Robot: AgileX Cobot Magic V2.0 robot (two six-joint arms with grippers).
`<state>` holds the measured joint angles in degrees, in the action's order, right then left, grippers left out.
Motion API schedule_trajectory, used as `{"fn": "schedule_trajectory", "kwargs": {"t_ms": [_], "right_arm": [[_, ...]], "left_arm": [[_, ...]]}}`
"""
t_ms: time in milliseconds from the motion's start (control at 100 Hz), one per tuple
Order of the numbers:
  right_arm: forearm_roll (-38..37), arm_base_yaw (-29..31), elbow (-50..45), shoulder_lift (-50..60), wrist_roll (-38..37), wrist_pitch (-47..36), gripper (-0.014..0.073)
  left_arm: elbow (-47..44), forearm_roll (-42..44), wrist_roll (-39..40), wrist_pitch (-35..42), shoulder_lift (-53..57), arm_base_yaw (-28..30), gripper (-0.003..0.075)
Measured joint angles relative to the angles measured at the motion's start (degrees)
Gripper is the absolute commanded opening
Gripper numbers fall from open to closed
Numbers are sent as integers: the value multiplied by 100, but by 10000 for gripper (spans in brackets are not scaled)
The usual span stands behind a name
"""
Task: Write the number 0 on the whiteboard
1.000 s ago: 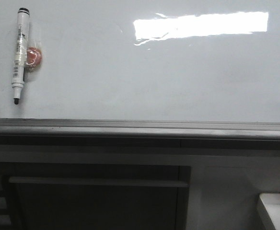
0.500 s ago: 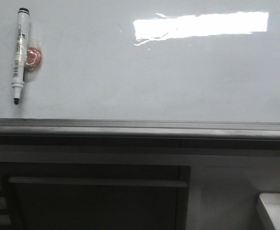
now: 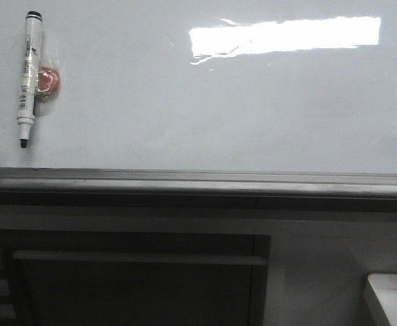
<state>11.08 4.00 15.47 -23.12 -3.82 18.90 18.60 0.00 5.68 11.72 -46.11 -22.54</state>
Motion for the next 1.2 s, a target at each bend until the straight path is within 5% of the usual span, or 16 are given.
{"fn": "schedule_trajectory", "kwargs": {"t_ms": [270,840,960,1120,1200], "right_arm": [[26,0,0,0,0,0,-66],[35,0,0,0,0,-10,-66],[35,0,0,0,-9,-10,-66],[35,0,0,0,-9,-10,-66],[35,0,0,0,-9,-10,-66]], "left_arm": [[0,-585,9,665,-1225,-672,437],[12,-970,22,1964,-2631,-868,426],[12,-990,22,2082,-2747,-888,333],[22,-1013,34,2159,-2845,-893,-25],[22,-1017,34,2159,-2845,-893,-20]]}}
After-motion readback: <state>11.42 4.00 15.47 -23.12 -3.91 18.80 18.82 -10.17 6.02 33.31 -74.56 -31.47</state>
